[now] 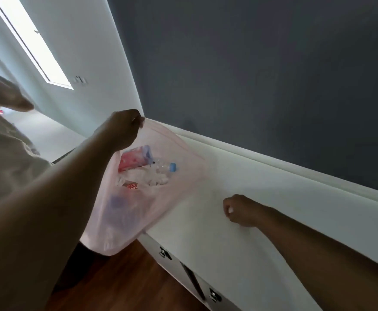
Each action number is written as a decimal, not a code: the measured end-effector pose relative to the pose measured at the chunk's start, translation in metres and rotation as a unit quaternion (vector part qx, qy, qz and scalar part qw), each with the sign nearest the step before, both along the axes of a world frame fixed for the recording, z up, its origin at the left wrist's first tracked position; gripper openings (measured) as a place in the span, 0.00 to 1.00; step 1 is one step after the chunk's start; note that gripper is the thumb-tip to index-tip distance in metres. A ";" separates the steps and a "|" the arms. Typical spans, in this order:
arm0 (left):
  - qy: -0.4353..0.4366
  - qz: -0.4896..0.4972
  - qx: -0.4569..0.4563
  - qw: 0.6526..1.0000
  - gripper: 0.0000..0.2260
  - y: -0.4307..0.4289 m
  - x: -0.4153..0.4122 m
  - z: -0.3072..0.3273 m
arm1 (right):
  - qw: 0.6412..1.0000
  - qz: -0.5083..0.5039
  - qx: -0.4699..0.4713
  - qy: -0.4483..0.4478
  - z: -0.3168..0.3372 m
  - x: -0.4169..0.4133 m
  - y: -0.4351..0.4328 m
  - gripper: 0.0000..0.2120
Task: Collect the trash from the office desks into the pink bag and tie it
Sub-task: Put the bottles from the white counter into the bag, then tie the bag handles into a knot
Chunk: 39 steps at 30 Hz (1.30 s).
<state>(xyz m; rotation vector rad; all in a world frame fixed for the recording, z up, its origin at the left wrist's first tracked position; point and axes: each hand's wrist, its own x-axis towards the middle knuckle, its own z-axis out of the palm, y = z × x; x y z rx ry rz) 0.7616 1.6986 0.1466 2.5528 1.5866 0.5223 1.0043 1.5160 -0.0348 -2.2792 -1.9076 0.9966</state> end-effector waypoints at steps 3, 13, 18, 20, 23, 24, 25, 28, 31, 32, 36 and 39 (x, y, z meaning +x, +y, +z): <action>-0.017 0.009 0.009 1.000 0.12 -0.003 0.003 0.006 | 0.993 -0.077 0.040 0.084 0.020 -0.007 0.018 0.07; -0.048 0.048 0.068 0.995 0.12 -0.025 -0.042 0.045 | 0.909 -0.189 0.371 0.012 0.070 -0.069 0.111 0.39; -0.035 0.014 0.078 0.996 0.11 -0.041 -0.074 0.055 | 0.937 -0.308 0.134 0.099 0.027 -0.045 0.129 0.28; 0.081 0.028 0.047 0.995 0.17 -0.042 -0.095 0.064 | 0.912 -0.321 0.163 0.196 0.038 -0.043 0.137 0.18; 0.202 0.132 0.071 0.968 0.14 -0.030 -0.137 0.080 | 0.858 -0.353 0.328 0.175 0.097 -0.043 0.153 0.14; 0.168 0.180 0.106 0.963 0.10 -0.027 -0.148 0.086 | 0.847 -0.343 0.381 0.143 0.122 -0.045 0.155 0.12; 0.115 0.230 0.140 0.956 0.08 -0.023 -0.158 0.087 | 0.848 -0.311 0.412 0.118 0.145 -0.048 0.156 0.09; -0.078 0.355 0.074 0.929 0.10 -0.015 -0.164 0.070 | 0.910 -0.165 0.379 0.036 0.192 -0.040 0.148 0.07; -0.303 0.348 -0.110 0.880 0.11 -0.005 -0.143 0.051 | 0.873 -0.200 0.446 0.012 0.226 -0.010 0.123 0.09; -0.379 0.328 -0.150 0.852 0.10 -0.002 -0.131 0.051 | 0.874 -0.202 0.441 -0.002 0.234 -0.001 0.112 0.09; -0.474 0.250 -0.179 0.825 0.03 0.015 -0.059 0.062 | 0.894 -0.232 0.382 -0.034 0.239 0.037 0.062 0.11; -0.474 0.158 -0.200 0.843 0.04 0.027 -0.012 0.071 | 0.864 -0.316 0.390 -0.029 0.235 0.068 0.022 0.11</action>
